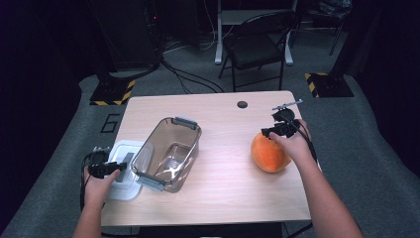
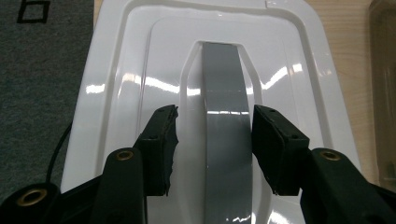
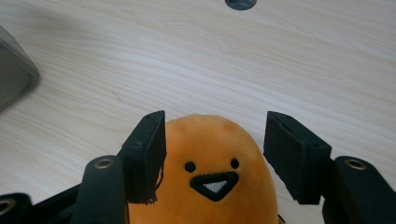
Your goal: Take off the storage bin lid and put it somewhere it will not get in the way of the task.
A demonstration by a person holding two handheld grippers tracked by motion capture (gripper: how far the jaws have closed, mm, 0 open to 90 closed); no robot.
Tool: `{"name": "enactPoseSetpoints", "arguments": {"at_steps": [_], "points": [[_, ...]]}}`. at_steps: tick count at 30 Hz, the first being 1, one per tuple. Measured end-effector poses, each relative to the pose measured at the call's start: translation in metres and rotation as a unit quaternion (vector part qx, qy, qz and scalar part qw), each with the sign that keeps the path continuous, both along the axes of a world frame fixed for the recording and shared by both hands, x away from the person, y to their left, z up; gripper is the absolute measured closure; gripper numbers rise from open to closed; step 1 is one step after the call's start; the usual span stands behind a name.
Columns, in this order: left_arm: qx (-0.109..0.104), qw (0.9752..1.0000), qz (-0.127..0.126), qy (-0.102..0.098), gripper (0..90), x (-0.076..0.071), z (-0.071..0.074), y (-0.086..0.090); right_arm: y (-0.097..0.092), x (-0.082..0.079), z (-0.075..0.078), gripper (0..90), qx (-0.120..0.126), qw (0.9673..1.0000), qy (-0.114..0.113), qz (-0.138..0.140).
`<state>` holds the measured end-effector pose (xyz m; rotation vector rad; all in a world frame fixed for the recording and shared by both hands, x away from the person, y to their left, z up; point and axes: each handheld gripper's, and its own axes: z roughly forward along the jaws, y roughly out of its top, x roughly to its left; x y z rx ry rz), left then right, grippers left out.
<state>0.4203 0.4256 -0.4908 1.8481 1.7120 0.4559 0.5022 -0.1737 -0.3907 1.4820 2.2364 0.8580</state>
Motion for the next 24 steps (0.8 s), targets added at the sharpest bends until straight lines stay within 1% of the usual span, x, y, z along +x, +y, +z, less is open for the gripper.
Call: {"name": "enactPoseSetpoints", "arguments": {"at_steps": [1,2,3,6,14,17,21,24], "points": [[0.003,1.0000,-0.006,0.002,50.3,0.000,0.000,0.001,0.001,0.002,-0.001,38.3,-0.002,1.0000,0.004,0.001],[0.004,1.0000,-0.005,0.002,50.3,0.000,0.000,0.001,0.002,0.003,-0.002,38.2,-0.001,1.0000,0.004,-0.002],[0.003,1.0000,-0.004,0.002,50.3,0.000,0.000,0.001,0.002,0.005,-0.003,37.9,-0.003,1.0000,0.008,0.002],[0.002,1.0000,-0.005,0.002,50.2,0.000,0.000,0.002,0.004,0.009,-0.006,37.0,-0.001,0.9999,0.014,-0.001],[0.001,1.0000,-0.004,0.002,50.2,0.001,-0.001,0.003,0.011,0.017,-0.014,34.8,-0.008,0.9997,0.022,0.000],[0.000,1.0000,-0.005,0.002,50.3,0.001,-0.001,0.003,0.013,0.021,-0.018,33.6,-0.009,0.9995,0.031,-0.001],[0.000,1.0000,-0.005,0.004,50.3,0.001,-0.001,0.003,0.015,0.022,-0.019,33.0,-0.012,0.9994,0.033,0.001],[0.002,1.0000,-0.006,0.005,50.3,0.001,-0.001,0.003,0.016,0.023,-0.018,33.0,-0.014,0.9995,0.027,-0.010]]}}
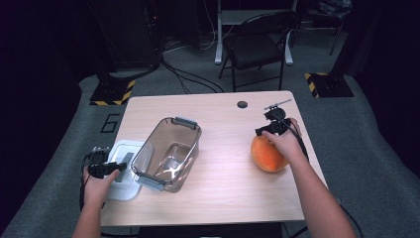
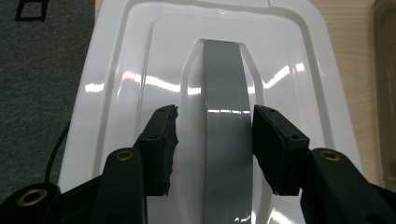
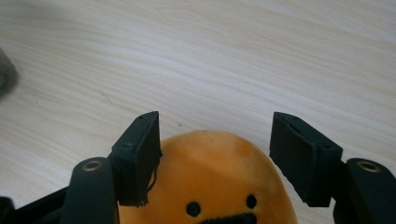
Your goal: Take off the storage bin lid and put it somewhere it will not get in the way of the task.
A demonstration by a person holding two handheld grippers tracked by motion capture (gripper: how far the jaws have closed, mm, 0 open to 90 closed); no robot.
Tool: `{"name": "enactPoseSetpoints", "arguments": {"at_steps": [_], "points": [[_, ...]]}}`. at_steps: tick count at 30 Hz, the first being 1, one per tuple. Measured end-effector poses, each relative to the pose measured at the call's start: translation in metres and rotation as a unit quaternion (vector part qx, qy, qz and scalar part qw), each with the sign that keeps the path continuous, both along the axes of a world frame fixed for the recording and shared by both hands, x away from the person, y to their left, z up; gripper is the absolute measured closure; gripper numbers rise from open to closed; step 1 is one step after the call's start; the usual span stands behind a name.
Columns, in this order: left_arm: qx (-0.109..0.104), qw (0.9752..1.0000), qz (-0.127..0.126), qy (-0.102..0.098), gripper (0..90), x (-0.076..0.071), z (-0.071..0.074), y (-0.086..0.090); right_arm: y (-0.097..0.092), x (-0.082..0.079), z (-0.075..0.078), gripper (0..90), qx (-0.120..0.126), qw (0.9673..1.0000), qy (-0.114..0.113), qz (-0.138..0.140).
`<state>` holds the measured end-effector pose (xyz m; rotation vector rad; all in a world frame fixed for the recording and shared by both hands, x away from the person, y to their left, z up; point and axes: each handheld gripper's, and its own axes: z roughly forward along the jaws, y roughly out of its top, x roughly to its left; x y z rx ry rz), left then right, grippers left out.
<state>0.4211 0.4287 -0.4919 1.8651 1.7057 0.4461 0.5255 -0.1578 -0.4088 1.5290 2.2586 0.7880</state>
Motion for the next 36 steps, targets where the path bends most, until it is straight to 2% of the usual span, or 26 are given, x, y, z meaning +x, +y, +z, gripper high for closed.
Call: {"name": "enactPoseSetpoints", "arguments": {"at_steps": [2,6,12,14,24,29,36], "points": [[0.000,1.0000,0.000,0.000,50.4,0.000,0.000,0.000,0.001,0.002,-0.001,33.1,0.001,1.0000,0.002,-0.005],[0.000,1.0000,0.000,0.001,50.4,0.000,0.000,0.000,0.007,0.004,-0.005,33.0,-0.008,0.9999,0.008,0.003],[0.000,1.0000,-0.001,0.001,50.5,0.000,0.000,0.001,0.016,0.002,-0.007,32.1,-0.044,0.9990,0.005,0.008],[0.002,1.0000,0.001,0.003,50.5,-0.001,0.000,0.001,0.017,-0.001,-0.005,31.9,-0.049,0.9988,0.005,0.005],[0.002,1.0000,0.004,0.002,50.8,-0.001,0.000,0.001,0.006,-0.025,0.004,29.6,-0.057,0.9983,-0.006,0.015],[0.003,1.0000,0.003,0.000,51.0,-0.001,0.001,0.000,0.001,-0.034,0.006,28.2,-0.059,0.9982,-0.010,0.011],[0.003,1.0000,0.004,-0.002,51.1,-0.001,0.001,0.001,-0.006,-0.040,0.005,26.3,-0.058,0.9983,0.004,0.005]]}}
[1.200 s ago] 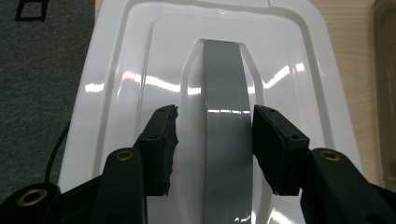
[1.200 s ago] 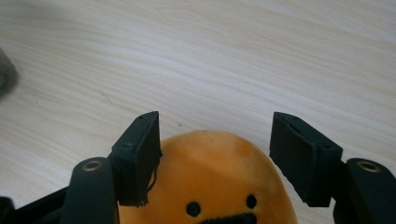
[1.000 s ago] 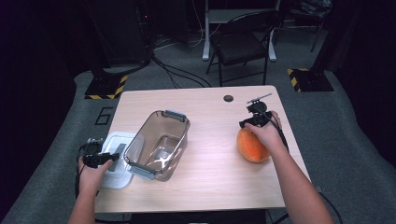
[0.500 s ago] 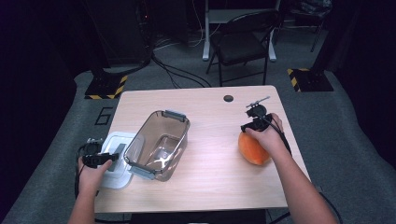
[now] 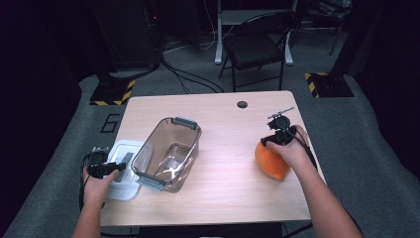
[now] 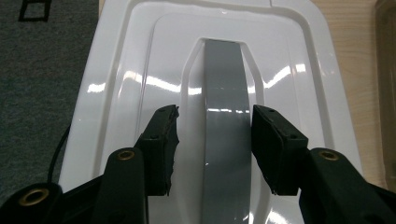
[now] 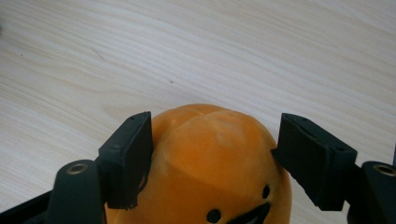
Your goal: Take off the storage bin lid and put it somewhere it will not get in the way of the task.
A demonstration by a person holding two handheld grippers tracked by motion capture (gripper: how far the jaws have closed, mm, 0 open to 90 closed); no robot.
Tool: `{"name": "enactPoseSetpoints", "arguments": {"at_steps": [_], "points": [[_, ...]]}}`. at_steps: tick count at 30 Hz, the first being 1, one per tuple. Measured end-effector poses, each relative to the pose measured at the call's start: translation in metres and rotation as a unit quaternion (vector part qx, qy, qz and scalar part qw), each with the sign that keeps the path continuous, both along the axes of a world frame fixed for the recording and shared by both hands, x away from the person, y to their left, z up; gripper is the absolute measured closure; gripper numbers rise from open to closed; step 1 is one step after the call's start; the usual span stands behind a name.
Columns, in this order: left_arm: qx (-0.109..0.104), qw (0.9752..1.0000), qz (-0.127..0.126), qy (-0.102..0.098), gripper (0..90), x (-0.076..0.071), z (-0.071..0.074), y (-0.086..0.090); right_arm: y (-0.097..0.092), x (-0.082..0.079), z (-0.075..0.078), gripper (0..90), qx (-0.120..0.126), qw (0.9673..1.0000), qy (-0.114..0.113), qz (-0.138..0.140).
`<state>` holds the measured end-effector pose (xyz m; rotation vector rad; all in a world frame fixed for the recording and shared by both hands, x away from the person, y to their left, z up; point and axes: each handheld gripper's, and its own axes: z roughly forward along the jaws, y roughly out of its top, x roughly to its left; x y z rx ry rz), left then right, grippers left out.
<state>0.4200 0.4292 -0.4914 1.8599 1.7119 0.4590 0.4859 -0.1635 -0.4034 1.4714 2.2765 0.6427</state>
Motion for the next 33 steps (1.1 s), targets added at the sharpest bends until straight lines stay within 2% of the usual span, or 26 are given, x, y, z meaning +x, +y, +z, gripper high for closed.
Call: {"name": "enactPoseSetpoints", "arguments": {"at_steps": [6,12,16,21,27,33], "points": [[0.001,1.0000,0.001,0.001,51.1,0.000,0.000,0.000,0.001,-0.002,-0.004,28.9,0.000,1.0000,0.010,-0.001],[-0.003,1.0000,0.003,0.001,51.1,0.000,0.000,0.001,0.004,-0.005,-0.005,42.0,-0.018,0.9996,0.014,0.019],[-0.005,1.0000,0.004,0.001,51.2,-0.001,0.000,0.001,0.005,-0.007,-0.004,54.4,-0.016,0.9990,0.023,0.034],[-0.004,1.0000,0.003,0.001,51.3,0.000,0.000,0.001,0.004,-0.009,-0.003,64.9,-0.013,0.9982,0.031,0.049],[-0.006,1.0000,0.004,0.001,51.3,0.000,0.000,0.001,0.006,-0.010,0.004,71.2,-0.017,0.9970,0.038,0.065],[-0.005,1.0000,0.005,0.001,51.3,0.000,0.000,0.001,0.008,-0.012,0.011,73.0,-0.016,0.9962,0.038,0.077]]}}
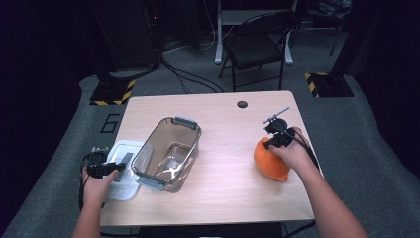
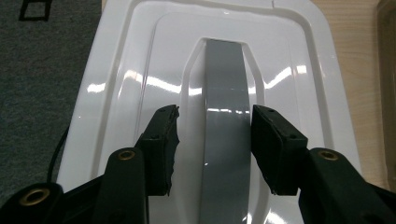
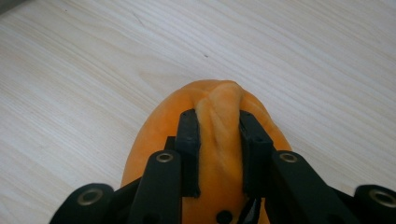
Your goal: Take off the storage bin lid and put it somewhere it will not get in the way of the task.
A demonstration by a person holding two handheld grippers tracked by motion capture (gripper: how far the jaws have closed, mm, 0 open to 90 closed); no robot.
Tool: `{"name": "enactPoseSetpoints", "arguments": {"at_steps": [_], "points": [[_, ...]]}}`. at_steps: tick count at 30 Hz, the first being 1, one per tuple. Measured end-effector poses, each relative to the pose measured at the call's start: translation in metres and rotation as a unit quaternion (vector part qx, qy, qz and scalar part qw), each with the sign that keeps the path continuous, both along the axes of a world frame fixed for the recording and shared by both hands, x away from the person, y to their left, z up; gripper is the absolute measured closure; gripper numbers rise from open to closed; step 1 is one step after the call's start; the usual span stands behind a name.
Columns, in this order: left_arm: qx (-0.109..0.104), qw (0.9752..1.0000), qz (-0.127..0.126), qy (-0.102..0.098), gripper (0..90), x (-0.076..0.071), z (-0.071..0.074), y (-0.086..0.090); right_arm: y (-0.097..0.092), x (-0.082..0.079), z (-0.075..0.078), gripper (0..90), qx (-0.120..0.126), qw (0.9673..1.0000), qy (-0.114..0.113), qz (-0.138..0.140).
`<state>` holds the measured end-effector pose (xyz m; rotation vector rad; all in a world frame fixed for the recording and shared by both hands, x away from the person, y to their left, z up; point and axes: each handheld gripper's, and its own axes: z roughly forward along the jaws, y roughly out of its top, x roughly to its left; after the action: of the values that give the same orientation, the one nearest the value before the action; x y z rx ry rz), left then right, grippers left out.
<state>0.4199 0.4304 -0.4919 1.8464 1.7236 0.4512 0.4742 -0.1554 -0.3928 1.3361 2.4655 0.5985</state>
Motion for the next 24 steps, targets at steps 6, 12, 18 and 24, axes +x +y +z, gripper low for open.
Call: {"name": "enactPoseSetpoints", "arguments": {"at_steps": [6,12,18,24], "points": [[0.001,1.0000,0.000,-0.001,51.4,0.000,0.000,0.000,0.004,-0.003,0.013,72.8,0.018,0.9998,-0.002,0.007],[-0.001,1.0000,0.000,0.001,51.5,0.000,0.000,0.000,0.013,-0.004,0.027,72.4,0.030,0.9992,-0.016,0.020],[-0.002,1.0000,0.000,-0.001,51.6,0.000,0.000,0.001,0.025,-0.004,0.040,72.3,0.034,0.9984,-0.020,0.041],[-0.002,1.0000,0.000,0.000,51.8,0.000,0.000,0.001,0.035,-0.004,0.049,72.4,0.037,0.9976,-0.026,0.053]]}}
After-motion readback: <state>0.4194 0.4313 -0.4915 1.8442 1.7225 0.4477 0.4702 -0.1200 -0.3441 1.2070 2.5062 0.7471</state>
